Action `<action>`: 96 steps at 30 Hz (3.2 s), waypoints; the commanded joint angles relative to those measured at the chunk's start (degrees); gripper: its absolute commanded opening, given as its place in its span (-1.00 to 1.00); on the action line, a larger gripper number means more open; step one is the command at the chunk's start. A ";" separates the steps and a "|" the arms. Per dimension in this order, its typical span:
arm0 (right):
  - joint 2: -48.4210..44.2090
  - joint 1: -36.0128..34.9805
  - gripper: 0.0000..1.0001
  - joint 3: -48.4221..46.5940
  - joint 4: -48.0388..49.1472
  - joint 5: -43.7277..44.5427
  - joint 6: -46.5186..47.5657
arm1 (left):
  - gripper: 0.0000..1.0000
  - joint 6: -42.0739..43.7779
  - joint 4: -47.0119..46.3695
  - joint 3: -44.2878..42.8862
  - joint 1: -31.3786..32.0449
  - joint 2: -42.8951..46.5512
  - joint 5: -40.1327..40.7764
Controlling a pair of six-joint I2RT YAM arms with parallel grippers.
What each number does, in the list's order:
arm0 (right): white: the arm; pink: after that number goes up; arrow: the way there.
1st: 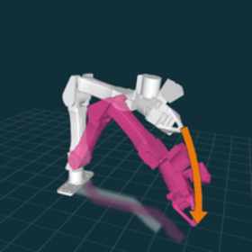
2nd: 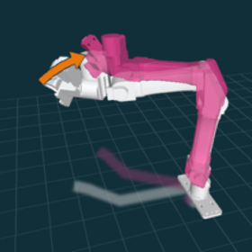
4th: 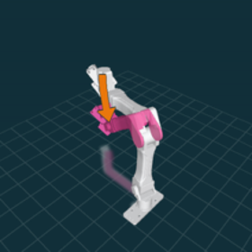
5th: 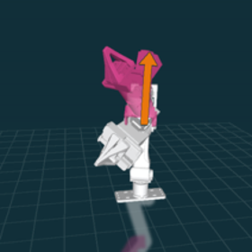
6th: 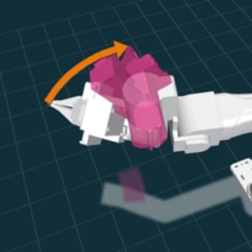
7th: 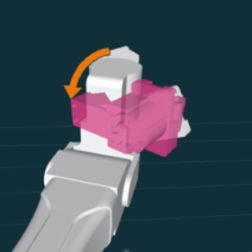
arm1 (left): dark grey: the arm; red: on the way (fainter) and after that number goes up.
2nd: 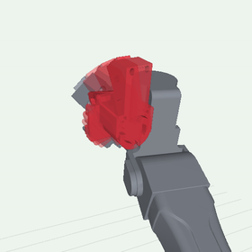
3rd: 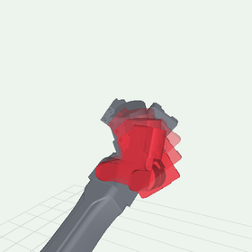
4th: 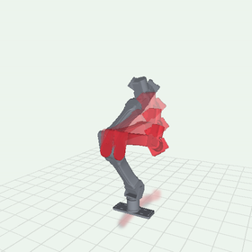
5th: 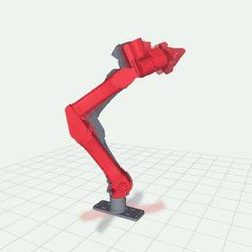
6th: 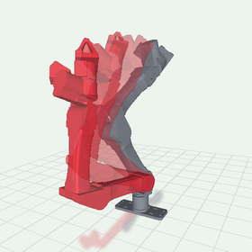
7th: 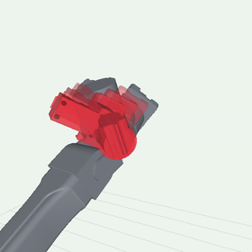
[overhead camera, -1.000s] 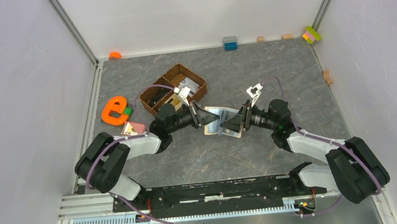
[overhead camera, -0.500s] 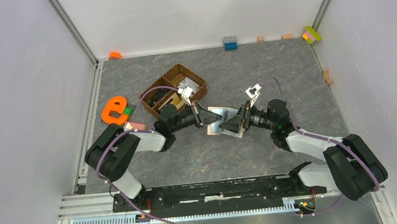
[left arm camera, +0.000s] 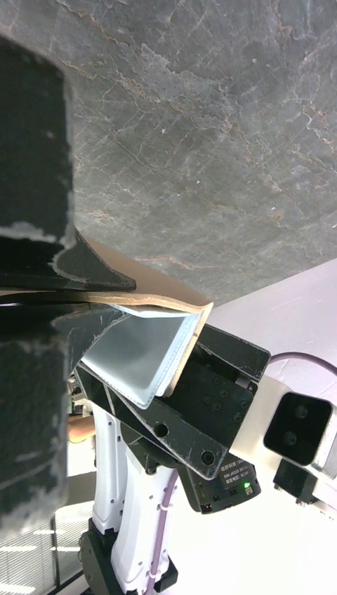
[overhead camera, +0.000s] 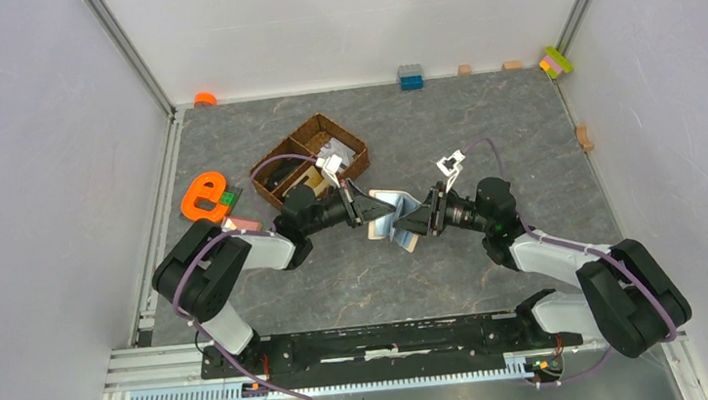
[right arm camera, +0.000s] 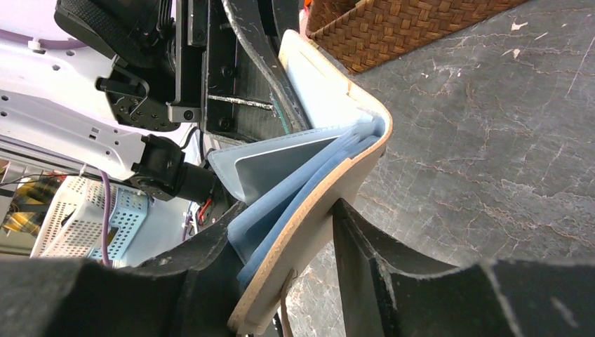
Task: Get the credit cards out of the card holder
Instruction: Remove the credit card from the card holder.
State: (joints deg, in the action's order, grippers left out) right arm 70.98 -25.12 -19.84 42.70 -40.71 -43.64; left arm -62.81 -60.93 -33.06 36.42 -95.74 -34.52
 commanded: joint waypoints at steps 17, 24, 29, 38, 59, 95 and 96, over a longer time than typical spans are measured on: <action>0.03 -0.40 -0.27 -2.84 -1.17 1.16 1.67 | 0.37 8.04 9.04 -3.91 1.87 4.78 -1.04; 0.05 -0.47 -0.31 -2.84 -1.12 0.98 1.67 | 0.41 12.95 18.14 -8.06 4.39 3.48 -0.70; 0.05 -0.50 -0.33 -2.75 -0.77 0.71 1.42 | 0.43 16.83 25.11 -8.80 4.75 5.45 3.22; 0.04 -0.54 -0.36 -2.44 0.72 -0.05 0.34 | 0.29 20.07 32.01 -10.73 5.94 5.48 7.63; -0.62 -0.63 -0.04 -2.85 -1.00 0.61 1.57 | -0.95 14.47 28.51 -8.92 3.23 4.75 6.00; -4.17 0.30 -0.25 -4.64 -13.17 9.97 8.31 | -0.95 3.25 11.11 -3.12 -1.33 2.98 0.64; -4.25 0.27 -0.29 -4.62 -13.21 9.88 8.37 | -0.95 2.94 10.80 -3.00 -1.59 2.87 0.60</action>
State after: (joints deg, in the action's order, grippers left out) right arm 66.59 -24.99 -22.37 26.50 -30.09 -35.66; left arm -56.27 -44.47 -36.34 35.75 -93.36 -32.16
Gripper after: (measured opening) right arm 0.388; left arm 0.072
